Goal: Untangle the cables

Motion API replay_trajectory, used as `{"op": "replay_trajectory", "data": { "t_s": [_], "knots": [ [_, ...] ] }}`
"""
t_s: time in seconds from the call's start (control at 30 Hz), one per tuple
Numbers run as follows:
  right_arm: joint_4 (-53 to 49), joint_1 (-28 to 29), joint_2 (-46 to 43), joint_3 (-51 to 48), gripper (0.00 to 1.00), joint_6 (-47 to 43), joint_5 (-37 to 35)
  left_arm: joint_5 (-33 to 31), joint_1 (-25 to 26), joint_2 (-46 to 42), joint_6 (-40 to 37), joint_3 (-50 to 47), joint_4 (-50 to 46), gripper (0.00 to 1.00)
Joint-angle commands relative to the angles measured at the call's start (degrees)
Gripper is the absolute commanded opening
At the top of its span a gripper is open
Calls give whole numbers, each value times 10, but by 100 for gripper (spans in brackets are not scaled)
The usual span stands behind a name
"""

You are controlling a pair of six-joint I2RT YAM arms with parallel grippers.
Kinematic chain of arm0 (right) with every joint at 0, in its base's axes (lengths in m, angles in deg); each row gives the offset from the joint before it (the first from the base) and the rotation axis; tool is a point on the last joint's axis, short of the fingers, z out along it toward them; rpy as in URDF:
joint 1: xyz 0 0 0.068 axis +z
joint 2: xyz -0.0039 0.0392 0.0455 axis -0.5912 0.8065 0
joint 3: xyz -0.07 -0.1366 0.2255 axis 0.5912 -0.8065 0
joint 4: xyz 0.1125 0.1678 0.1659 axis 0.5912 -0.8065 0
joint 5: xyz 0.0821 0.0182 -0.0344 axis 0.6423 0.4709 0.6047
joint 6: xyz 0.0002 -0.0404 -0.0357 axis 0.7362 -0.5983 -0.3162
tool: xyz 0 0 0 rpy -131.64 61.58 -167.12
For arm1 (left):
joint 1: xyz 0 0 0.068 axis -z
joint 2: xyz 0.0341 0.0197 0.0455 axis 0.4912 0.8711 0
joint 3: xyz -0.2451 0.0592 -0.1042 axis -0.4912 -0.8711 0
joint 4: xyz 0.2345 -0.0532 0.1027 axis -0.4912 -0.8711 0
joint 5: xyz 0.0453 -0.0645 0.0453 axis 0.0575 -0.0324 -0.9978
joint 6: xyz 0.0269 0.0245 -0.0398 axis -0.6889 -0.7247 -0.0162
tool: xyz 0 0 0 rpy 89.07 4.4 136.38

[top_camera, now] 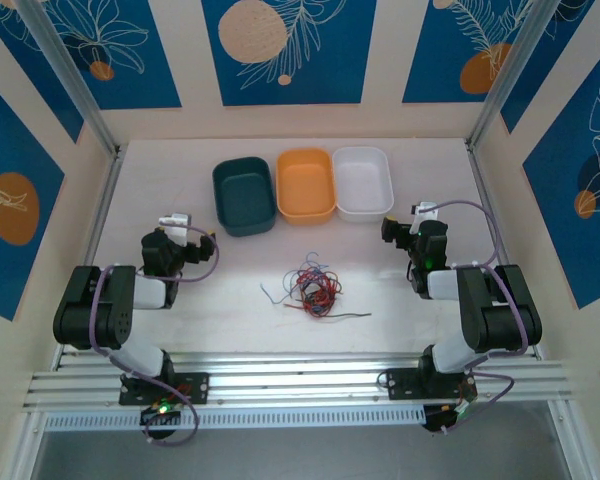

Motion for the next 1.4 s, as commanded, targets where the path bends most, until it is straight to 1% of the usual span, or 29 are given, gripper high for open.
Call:
{"op": "replay_trajectory", "data": {
  "t_s": [0.0,0.93,1.17,1.27,1.37],
  "knots": [
    [19,2,4,-6,99,6,-12,12,3,-7,-5,8,2,100],
    [20,2,4,-6,99,6,-12,12,3,-7,-5,8,2,100],
    [19,-6,0,-8,99,9,10,14,2,-7,-4,6,5,100],
    [12,-9,-2,-5,99,9,15,3,2,-12,1,-1,16,100],
    [-4,-14,-14,-2,99,16,18,-16,2,-48,7,-12,9,100]
  ]
}}
